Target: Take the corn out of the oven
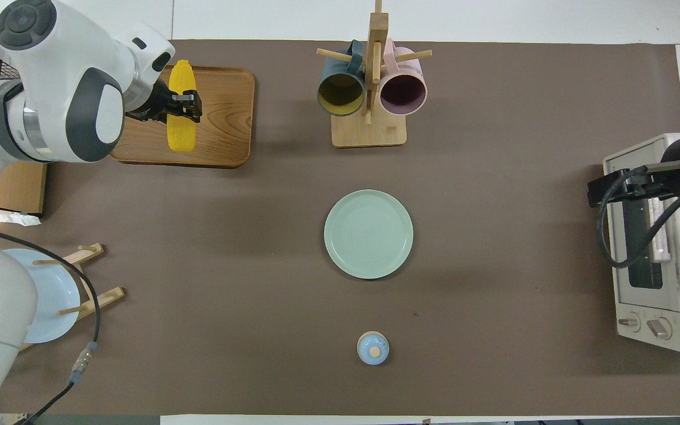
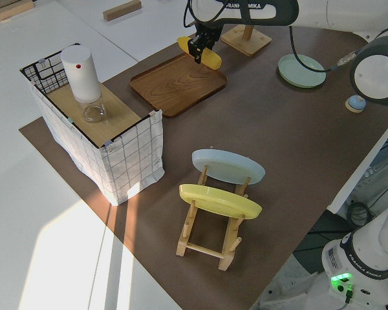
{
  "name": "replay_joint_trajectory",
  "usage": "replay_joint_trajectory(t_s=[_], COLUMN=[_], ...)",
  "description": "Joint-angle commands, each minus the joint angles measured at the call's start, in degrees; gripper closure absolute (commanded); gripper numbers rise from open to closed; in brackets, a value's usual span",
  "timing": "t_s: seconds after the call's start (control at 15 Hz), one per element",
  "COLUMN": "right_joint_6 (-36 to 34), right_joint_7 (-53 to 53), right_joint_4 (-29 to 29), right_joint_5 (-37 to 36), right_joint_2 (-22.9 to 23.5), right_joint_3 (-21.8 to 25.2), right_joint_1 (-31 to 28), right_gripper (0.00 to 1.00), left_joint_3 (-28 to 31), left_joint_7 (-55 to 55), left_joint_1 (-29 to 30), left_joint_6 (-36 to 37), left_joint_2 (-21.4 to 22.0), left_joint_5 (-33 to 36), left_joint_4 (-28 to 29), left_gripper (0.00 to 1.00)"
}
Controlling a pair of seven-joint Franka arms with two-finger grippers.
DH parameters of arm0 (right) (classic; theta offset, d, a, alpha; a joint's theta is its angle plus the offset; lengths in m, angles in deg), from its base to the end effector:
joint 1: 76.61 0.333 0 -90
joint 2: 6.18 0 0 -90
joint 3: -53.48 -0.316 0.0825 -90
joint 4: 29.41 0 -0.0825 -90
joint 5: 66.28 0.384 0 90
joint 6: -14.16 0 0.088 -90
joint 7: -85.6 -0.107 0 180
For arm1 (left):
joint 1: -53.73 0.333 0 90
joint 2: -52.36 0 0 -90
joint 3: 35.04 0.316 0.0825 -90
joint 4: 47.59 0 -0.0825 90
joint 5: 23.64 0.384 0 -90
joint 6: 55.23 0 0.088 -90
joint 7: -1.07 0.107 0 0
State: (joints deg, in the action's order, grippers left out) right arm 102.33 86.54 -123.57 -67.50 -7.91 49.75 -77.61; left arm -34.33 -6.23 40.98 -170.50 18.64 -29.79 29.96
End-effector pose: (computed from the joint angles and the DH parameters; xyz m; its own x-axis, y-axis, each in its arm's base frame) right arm 0.5394 0.0239 0.6042 0.9952 0.0630 -0.0747 0.0648 -0.9977 0.0220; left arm 0.7095 -0.1597 0.3873 0.9977 -0.0397 0.0554 -0.0452 -0.9939 0.1009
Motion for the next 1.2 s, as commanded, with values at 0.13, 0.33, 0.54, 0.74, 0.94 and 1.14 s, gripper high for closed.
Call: replay_joint_trajectory(t_s=[0.13,0.33,0.54,0.74,0.94,1.14], right_joint_6=[-1.1,-1.1,-1.0,-1.1,-1.0,-0.9], right_joint_7=[-0.7,-0.6,-0.6,-0.6,-0.5,-0.6], right_joint_4=[1.7,1.6,1.5,1.5,1.4,1.4], right_joint_5=[1.0,1.0,1.1,1.0,1.1,1.1], right_joint_2=[1.0,1.0,1.0,0.9,0.9,0.9], right_joint_3=[-0.2,-0.5,-0.5,-0.7,-0.7,-0.8], right_joint_1=[-0.2,-0.2,-0.2,-0.2,-0.3,-0.2], right_gripper=[0.00,0.00,0.00,0.00,0.00,0.00], left_joint_3=[-0.6,-0.6,-0.6,-0.8,-0.8,-0.6], left_joint_7=[2.0,2.0,2.1,2.1,2.5,2.3], left_joint_1=[2.2,1.8,1.6,1.6,1.7,1.9], left_joint_6=[-4.0,-7.0,-12.4,-14.3,-12.8,-7.8], left_joint_2=[-7.2,-6.7,-4.4,-3.8,-3.8,-3.8], left_joint_5=[1.2,1.2,1.1,1.0,1.2,1.0], left_joint_4=[-5.8,-2.3,4.2,6.1,5.4,2.6], left_gripper=[1.00,1.00,1.00,1.00,0.01,0.00])
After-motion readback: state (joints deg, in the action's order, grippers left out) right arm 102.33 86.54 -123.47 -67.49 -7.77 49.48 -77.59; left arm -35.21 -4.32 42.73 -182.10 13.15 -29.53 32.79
